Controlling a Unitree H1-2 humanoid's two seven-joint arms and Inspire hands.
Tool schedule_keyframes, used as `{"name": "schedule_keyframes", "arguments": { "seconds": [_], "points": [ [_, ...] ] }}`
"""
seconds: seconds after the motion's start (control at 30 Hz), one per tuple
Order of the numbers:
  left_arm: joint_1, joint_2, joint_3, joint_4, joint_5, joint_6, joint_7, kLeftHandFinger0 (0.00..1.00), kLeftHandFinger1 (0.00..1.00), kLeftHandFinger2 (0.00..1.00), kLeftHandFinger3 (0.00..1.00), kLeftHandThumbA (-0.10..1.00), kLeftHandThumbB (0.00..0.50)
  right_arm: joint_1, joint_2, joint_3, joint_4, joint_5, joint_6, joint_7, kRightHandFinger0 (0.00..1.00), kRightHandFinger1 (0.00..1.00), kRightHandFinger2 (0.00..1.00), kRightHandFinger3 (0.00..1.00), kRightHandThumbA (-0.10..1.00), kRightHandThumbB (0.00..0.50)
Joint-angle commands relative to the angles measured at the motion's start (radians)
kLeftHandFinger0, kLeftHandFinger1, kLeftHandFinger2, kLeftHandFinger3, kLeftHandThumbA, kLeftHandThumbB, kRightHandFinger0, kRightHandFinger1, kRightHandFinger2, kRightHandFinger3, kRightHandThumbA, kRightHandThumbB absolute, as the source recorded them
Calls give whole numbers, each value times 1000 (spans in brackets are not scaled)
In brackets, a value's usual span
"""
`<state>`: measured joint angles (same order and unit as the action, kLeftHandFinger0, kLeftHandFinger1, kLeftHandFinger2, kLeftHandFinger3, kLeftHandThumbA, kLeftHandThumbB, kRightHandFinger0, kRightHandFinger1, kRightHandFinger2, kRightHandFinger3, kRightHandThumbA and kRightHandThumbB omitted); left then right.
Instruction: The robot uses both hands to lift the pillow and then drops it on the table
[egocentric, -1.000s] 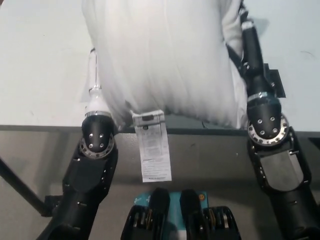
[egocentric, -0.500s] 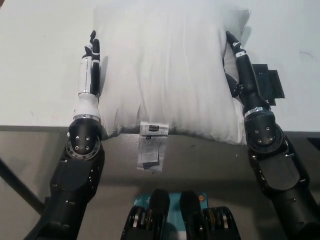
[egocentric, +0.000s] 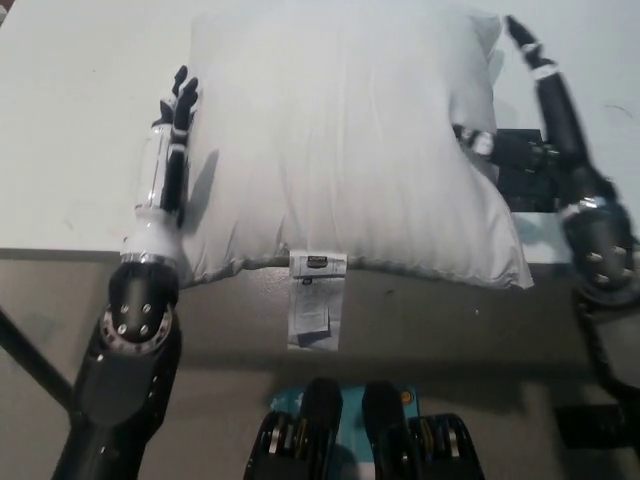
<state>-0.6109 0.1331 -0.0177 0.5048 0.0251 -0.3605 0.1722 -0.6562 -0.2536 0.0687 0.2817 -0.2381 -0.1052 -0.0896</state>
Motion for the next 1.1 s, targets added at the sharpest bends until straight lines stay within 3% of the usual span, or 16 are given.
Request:
{"name": "schedule_keyframes", "arguments": {
  "seconds": [0.0,0.1,0.2,0.27,0.33,0.4,0.57,0.6,0.63,0.67,0.73,0.77,0.8,0.83,0.9,1.07],
  "points": [
    [99,56,-7,-169,29,-109,-59,1000,1000,1000,1000,1000,70,143,-163,-71,-331,0,68,95,1000,1000,1000,1000,1000,125],
    [212,94,13,-269,-6,-110,-85,1000,1000,1000,1000,1000,85,285,-236,-133,-518,13,74,108,1000,1000,1000,1000,1000,73],
    [300,109,46,-347,-32,-110,-83,1000,1000,1000,1000,1000,123,433,-254,-189,-634,37,59,96,1000,1000,1000,1000,1000,137],
    [362,97,64,-409,-54,-110,-78,1000,1000,1000,1000,1000,89,526,-240,-210,-692,61,42,81,1000,1000,1000,1000,1000,154],
    [438,66,76,-465,-68,-110,-70,1000,1000,1000,1000,1000,81,634,-201,-213,-723,75,8,62,1000,1000,1000,1000,1000,202],
    [521,23,80,-507,-84,-110,-72,1000,1000,1000,1000,1000,100,746,-160,-182,-710,41,-53,46,1000,1000,1000,1000,1000,135],
    [632,-61,81,-478,-67,-110,-65,1000,1000,1000,1000,978,86,848,-111,-120,-639,17,-96,54,1000,1000,1000,1000,1000,72],
    [662,-72,65,-437,-48,-110,-67,1000,1000,1000,1000,958,96,856,-91,-93,-599,94,-117,84,1000,1000,1000,1000,1000,30],
    [675,-76,58,-427,-39,-110,-68,1000,1000,1000,1000,956,83,859,-79,-87,-592,127,-110,95,1000,1000,1000,1000,1000,50],
    [692,-84,34,-374,-27,-110,-78,1000,1000,1000,1000,941,112,864,-47,-63,-575,148,-94,105,1000,1000,1000,1000,1000,50],
    [721,-90,31,-378,-24,-110,-78,1000,1000,1000,1000,936,113,883,-47,-60,-575,151,-99,113,1000,1000,1000,1000,1000,49],
    [718,-102,31,-343,-34,-110,-89,1000,1000,1000,1000,947,116,884,-34,-49,-557,123,-108,107,1000,1000,1000,1000,1000,10],
    [736,-116,34,-313,-43,-110,-96,1000,1000,1000,1000,959,112,896,-22,-33,-537,101,-122,106,1000,1000,1000,1000,1000,2],
    [745,-127,39,-300,-54,-110,-106,1000,1000,1000,1000,976,119,898,-23,-23,-527,75,-128,106,1000,1000,1000,1000,1000,0],
    [750,-136,43,-300,-72,-110,-133,1000,1000,1000,1000,958,84,893,-33,-2,-484,11,-144,102,1000,1000,1000,1000,1000,0],
    [712,-124,32,-288,-30,-110,-104,1000,1000,1000,1000,1000,110,841,-54,10,-440,-34,-145,99,1000,1000,1000,1000,1000,0]
  ]
}}
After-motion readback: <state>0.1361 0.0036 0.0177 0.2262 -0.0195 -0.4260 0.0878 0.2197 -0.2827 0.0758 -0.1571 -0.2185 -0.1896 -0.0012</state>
